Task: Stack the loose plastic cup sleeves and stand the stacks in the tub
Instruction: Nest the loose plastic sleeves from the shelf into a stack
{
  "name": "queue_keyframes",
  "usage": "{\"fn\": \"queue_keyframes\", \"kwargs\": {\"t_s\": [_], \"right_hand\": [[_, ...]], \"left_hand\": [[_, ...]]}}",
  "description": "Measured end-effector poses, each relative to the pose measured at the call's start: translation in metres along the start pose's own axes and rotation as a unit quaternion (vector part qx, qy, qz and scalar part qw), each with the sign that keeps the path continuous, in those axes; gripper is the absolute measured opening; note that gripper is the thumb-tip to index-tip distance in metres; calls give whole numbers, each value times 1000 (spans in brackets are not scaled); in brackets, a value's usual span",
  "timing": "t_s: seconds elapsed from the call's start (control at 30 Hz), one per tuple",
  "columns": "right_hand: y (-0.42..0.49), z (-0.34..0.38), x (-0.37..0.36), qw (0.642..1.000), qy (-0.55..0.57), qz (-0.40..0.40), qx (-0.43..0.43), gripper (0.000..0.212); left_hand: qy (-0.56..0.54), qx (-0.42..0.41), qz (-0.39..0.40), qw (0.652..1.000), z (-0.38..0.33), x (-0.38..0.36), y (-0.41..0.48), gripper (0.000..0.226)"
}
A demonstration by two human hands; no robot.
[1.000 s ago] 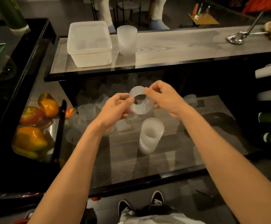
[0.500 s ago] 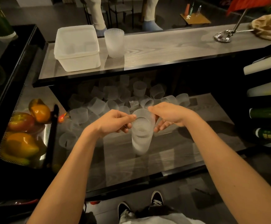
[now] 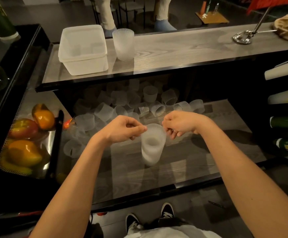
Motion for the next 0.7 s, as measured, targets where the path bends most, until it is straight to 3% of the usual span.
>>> {"fn": "queue_keyframes", "kwargs": {"t_s": [0.13, 0.2, 0.33, 0.47, 0.57, 0.7], "right_hand": [[12, -5, 15, 994, 9, -111, -6, 24], [19, -4, 16, 992, 31, -122, 4, 23], [41, 3, 10, 993, 79, -86, 29, 19], [76, 0, -9, 986, 165, -16, 2, 24], [101, -3, -27, 985, 165, 32, -31, 27], [131, -4, -53, 983, 144, 97, -53, 34]], "left_hand": [[-45, 10, -107, 993, 19, 25, 10, 24], [-45, 28, -142, 988, 34, 38, 16, 22], [-6, 84, -174, 981, 71, 54, 25, 32], [-56, 159, -197, 966, 112, 58, 30, 44], [-81, 183, -190, 961, 134, 56, 37, 53], [76, 146, -217, 962, 136, 63, 55, 55]]}}
Point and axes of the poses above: each hand's wrist, its own y-axis towards the middle knuckle, its own x-axis out of the back of the hand, z = x × y, the point moved 7 cm from there along y, towards the middle knuckle, and after that the axes turned 14 degrees about -y, right-handed, at the moved point
